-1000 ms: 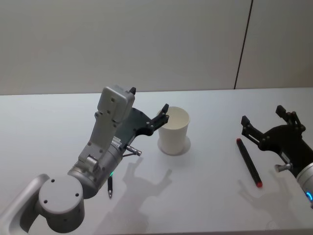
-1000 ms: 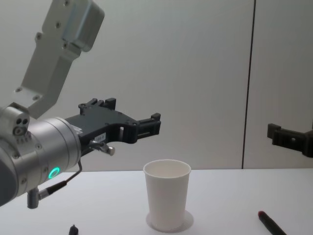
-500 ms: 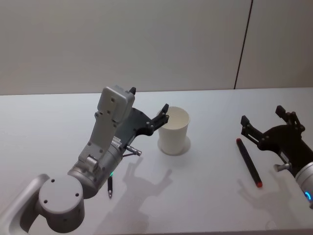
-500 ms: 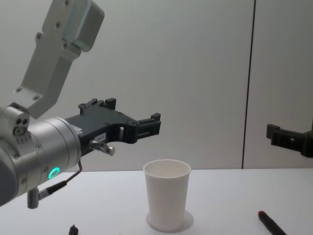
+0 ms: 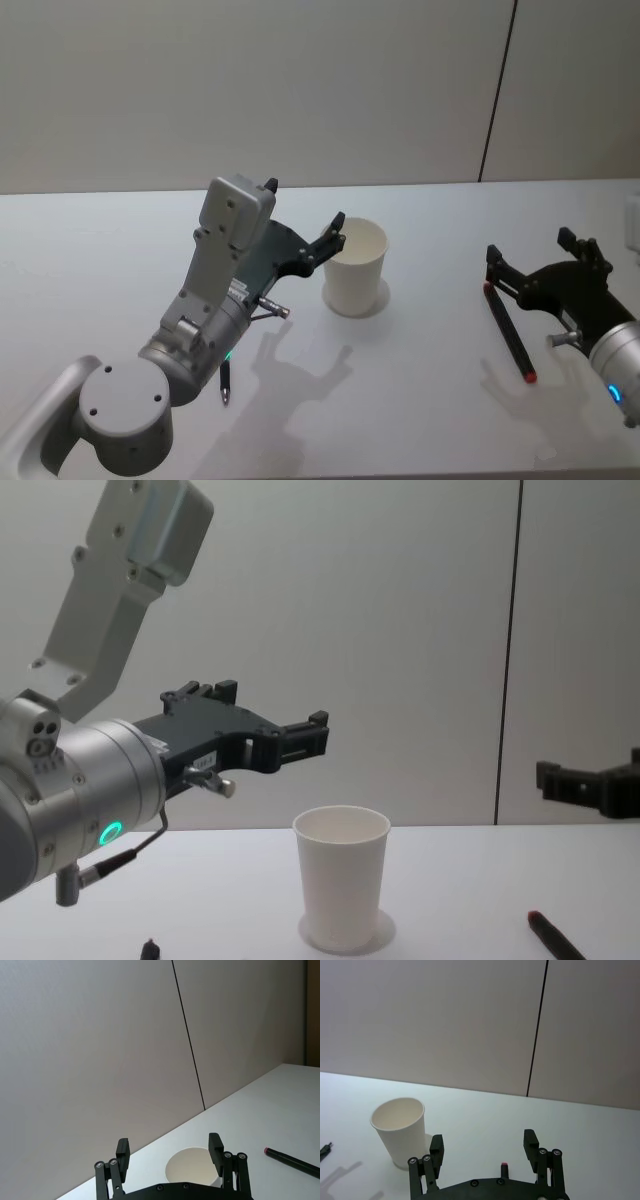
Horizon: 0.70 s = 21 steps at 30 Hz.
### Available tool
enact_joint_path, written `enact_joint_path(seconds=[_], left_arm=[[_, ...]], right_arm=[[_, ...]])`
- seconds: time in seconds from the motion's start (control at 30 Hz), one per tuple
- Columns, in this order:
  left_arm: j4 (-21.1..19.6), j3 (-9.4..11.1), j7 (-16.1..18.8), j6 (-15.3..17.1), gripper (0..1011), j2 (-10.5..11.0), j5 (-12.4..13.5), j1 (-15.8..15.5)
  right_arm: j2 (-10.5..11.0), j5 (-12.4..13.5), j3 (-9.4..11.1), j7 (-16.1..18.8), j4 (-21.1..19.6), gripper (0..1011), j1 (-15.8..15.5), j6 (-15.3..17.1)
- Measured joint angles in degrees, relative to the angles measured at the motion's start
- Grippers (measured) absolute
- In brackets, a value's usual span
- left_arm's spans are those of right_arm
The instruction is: Place the pen into the pen holder.
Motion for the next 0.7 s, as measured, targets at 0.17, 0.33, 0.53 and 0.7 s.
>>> enact_joint_path(seconds=[0.17, 0.33, 0.53, 0.7], left_arm=[[0.0, 0.0, 0.0, 0.0, 1000, 0.0, 0.0, 0.0], [0.0, 0.0, 0.0, 0.0, 1000, 0.0, 0.0, 0.0], [0.0, 0.0, 0.0, 0.0, 1000, 0.0, 0.0, 0.0], [0.0, 0.0, 0.0, 0.0, 1000, 0.0, 0.0, 0.0]], right_arm=[[-1.0, -1.5, -0.3, -0.7, 0.5, 1001, 1.5, 5.1], [-2.1, -3.0, -0.5, -1.0, 1.7, 1001, 3.6, 9.9], [-3.2, -4.4, -0.6, -0.9, 3.2, 1001, 5.9, 14.2], [-4.1, -5.5, -0.6, -0.5, 4.7, 1001, 8.0, 17.8]])
